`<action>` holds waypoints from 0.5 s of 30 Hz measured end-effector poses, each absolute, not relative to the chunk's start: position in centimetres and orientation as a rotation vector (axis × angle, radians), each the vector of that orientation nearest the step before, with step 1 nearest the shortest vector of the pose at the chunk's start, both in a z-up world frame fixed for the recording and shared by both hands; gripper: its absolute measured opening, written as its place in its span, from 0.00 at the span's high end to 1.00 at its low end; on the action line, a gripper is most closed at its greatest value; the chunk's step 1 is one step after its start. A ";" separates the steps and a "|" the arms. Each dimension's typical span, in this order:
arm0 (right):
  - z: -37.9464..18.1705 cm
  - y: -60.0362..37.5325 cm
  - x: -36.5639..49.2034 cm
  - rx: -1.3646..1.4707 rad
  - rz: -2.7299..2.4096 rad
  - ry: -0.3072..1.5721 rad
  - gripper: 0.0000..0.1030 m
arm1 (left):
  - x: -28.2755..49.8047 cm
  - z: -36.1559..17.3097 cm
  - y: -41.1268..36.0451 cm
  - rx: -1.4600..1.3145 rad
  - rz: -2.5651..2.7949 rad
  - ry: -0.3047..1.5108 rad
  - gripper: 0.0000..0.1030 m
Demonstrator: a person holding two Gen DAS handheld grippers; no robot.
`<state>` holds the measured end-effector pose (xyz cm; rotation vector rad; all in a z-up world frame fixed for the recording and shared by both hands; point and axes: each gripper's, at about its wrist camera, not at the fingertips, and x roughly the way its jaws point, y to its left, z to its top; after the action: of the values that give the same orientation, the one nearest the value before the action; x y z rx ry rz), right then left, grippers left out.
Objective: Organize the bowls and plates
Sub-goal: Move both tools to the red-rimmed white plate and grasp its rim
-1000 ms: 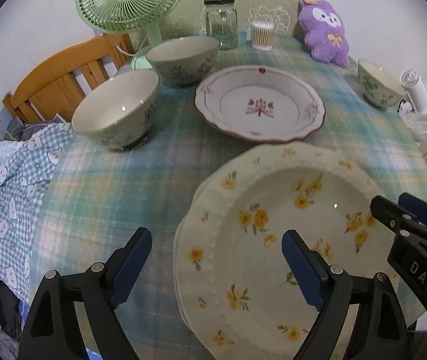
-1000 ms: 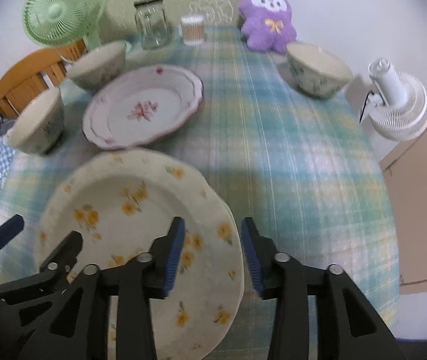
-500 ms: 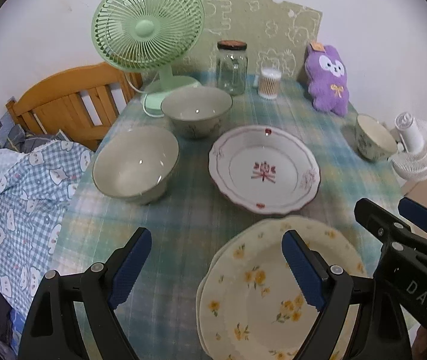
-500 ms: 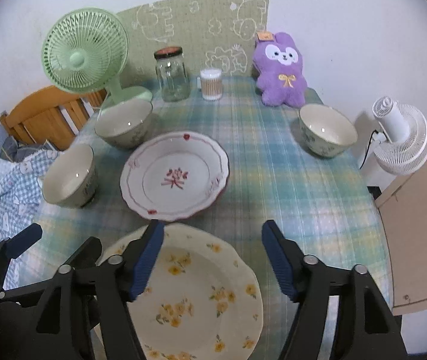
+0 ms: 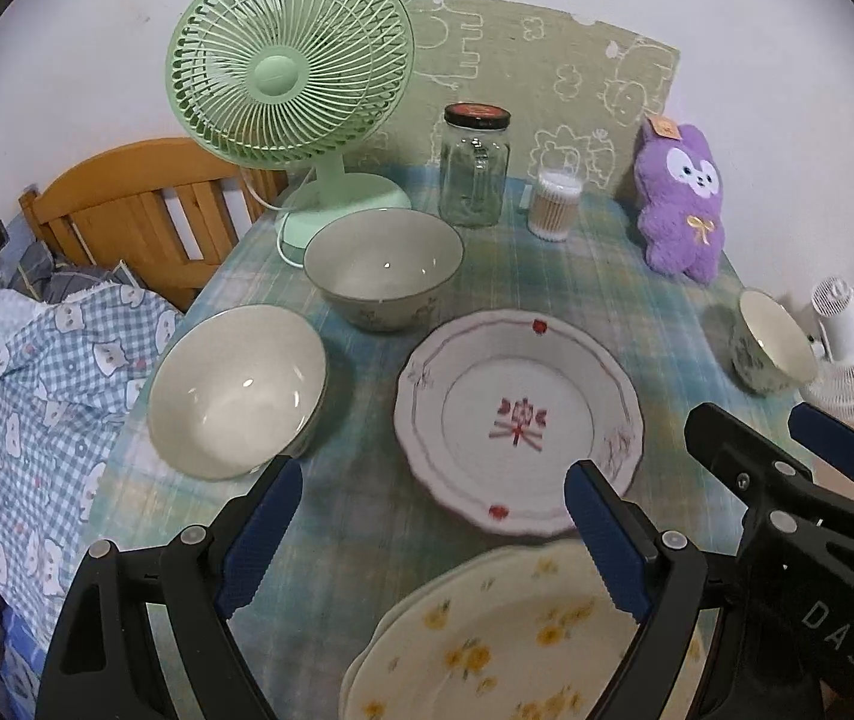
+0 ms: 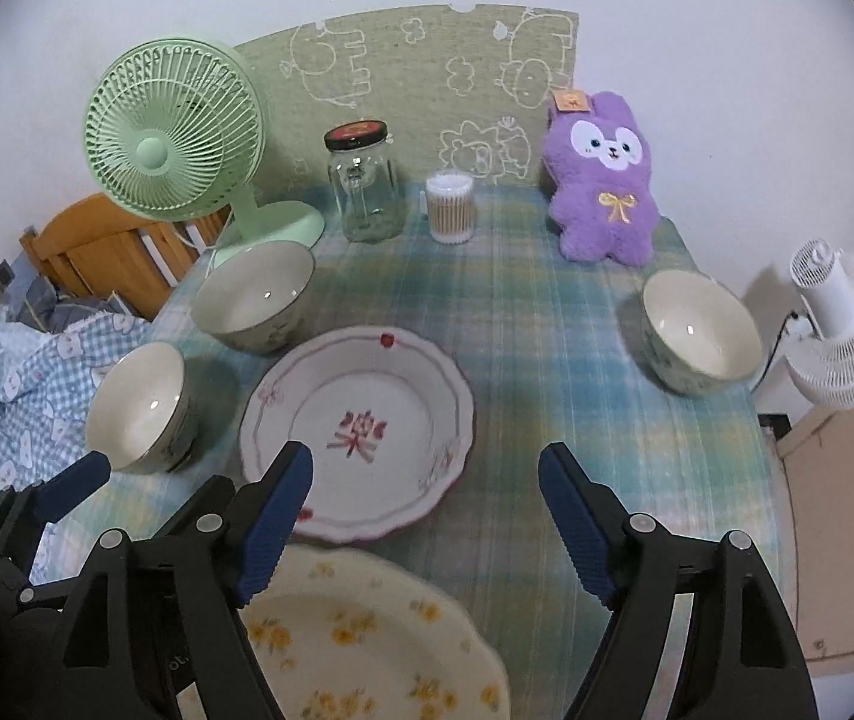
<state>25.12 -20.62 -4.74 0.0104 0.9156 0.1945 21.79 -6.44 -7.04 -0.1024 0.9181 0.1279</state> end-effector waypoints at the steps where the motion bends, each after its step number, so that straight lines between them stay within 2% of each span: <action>1: -4.9 -20.7 25.9 0.010 0.209 0.917 0.22 | 22.2 -7.1 -6.5 -0.104 0.134 0.917 0.12; 15: -8.3 -20.1 33.4 -0.054 0.316 0.936 0.22 | 28.0 -10.2 -7.2 -0.170 0.245 0.940 0.13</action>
<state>33.38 -20.09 -8.29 -0.0541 0.9362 0.3158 28.03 -7.17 -10.21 -0.1704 0.9400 0.2452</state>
